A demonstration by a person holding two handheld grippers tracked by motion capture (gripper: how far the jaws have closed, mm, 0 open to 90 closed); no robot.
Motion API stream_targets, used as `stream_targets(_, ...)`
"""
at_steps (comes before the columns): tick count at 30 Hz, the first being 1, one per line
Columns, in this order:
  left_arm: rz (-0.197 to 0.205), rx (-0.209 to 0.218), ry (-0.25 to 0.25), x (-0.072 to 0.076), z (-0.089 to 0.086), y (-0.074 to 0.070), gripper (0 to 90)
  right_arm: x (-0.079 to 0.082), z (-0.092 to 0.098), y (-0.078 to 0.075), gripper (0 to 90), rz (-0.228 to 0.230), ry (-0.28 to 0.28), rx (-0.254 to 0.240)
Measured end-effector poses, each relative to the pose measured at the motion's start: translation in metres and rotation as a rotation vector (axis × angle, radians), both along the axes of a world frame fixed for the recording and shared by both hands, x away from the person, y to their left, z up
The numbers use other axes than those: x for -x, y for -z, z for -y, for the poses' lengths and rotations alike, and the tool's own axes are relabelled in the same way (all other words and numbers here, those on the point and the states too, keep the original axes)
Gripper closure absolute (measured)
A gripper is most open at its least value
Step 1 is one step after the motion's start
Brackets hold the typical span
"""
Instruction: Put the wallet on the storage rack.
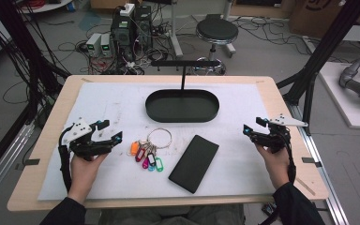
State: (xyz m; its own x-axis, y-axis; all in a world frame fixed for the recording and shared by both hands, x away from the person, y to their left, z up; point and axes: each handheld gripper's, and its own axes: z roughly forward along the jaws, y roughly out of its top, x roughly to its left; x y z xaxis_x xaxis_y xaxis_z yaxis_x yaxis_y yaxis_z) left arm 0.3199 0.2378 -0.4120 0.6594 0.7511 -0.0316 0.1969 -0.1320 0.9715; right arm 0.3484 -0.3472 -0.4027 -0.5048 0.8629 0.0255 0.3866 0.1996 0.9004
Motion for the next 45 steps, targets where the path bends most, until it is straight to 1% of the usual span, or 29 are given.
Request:
stream_targets(4, -0.024, -0.018, 0.008, -0.004, 0.006, 0.0, 26.9, -0.001, 0.003, 0.001, 31.7, 0.002, 0.006, -0.007)
stream_targets(9, -0.052, 0.005, 0.013, -0.01, 0.01, 0.0, 27.0, -0.002, 0.007, 0.003, 31.7, -0.018, 0.018, -0.006)
stream_targets(10, -0.058, 0.01, 0.009, -0.011, 0.011, 0.0, 27.0, -0.002, 0.007, 0.003, 31.7, -0.015, 0.018, -0.002)
stream_targets(13, -0.081, 0.004, 0.015, -0.014, 0.014, 0.001, 27.3, 0.0, 0.009, 0.002, 31.7, -0.01, 0.022, 0.006)
stream_targets(16, -0.083, 0.007, 0.024, -0.016, 0.016, 0.003, 29.3, 0.002, 0.01, 0.002, 31.8, -0.006, 0.027, 0.011)
stream_targets(17, -0.084, 0.0, 0.031, -0.017, 0.017, 0.003, 30.0, 0.002, 0.011, 0.002, 31.8, -0.005, 0.029, 0.014)
stream_targets(20, -0.083, -0.001, 0.042, -0.017, 0.019, 0.004, 30.0, 0.001, 0.012, 0.002, 31.8, -0.007, 0.034, 0.011)
stream_targets(23, -0.082, -0.002, 0.042, -0.018, 0.02, 0.004, 30.0, 0.001, 0.012, 0.003, 31.7, -0.014, 0.035, 0.013)
stream_targets(24, -0.085, 0.001, 0.044, -0.018, 0.021, 0.004, 30.0, 0.001, 0.012, 0.003, 31.7, -0.014, 0.035, 0.013)
stream_targets(25, -0.096, 0.003, 0.052, -0.018, 0.023, 0.004, 30.1, 0.001, 0.012, 0.003, 31.8, -0.013, 0.035, 0.02)
stream_targets(26, -0.096, 0.003, 0.052, -0.018, 0.023, 0.004, 30.0, 0.002, 0.013, 0.003, 31.7, -0.011, 0.036, 0.023)
stream_targets(27, -0.1, -0.005, 0.063, -0.016, 0.027, 0.004, 30.0, 0.002, 0.013, 0.003, 31.7, -0.009, 0.036, 0.026)
stream_targets(28, -0.1, -0.005, 0.063, -0.016, 0.027, 0.004, 30.1, 0.002, 0.013, 0.003, 31.7, -0.009, 0.036, 0.026)
stream_targets(31, -0.107, -0.001, 0.095, -0.009, 0.038, 0.002, 30.6, 0.003, 0.015, 0.003, 31.7, -0.004, 0.046, 0.027)
stream_targets(32, -0.107, -0.001, 0.095, -0.009, 0.038, 0.002, 31.5, 0.003, 0.015, 0.003, 31.8, -0.003, 0.047, 0.027)
stream_targets(33, -0.107, 0.001, 0.103, -0.007, 0.041, 0.001, 31.9, 0.002, 0.015, 0.003, 31.8, -0.003, 0.049, 0.027)
stream_targets(35, -0.113, -0.01, 0.113, 0.0, 0.049, -0.001, 32.5, 0.002, 0.015, 0.003, 31.8, 0.0, 0.051, 0.028)
stream_targets(36, -0.112, -0.01, 0.136, 0.007, 0.057, -0.003, 32.5, 0.002, 0.015, 0.003, 31.8, 0.002, 0.051, 0.029)
stream_targets(37, -0.11, -0.015, 0.147, 0.01, 0.061, -0.004, 32.6, 0.002, 0.014, 0.003, 32.0, 0.005, 0.051, 0.03)
stream_targets(38, -0.11, -0.015, 0.147, 0.01, 0.061, -0.004, 32.9, 0.002, 0.014, 0.003, 32.0, 0.005, 0.051, 0.03)
stream_targets(41, -0.109, -0.016, 0.171, 0.021, 0.073, -0.007, 33.3, 0.002, 0.013, 0.002, 32.0, 0.007, 0.052, 0.034)
stream_targets(44, -0.125, -0.017, 0.19, 0.031, 0.085, -0.006, 33.3, 0.002, 0.012, 0.002, 32.0, 0.007, 0.051, 0.036)
stream_targets(45, -0.136, -0.015, 0.199, 0.034, 0.088, -0.006, 34.0, 0.002, 0.011, 0.002, 32.0, 0.011, 0.05, 0.039)
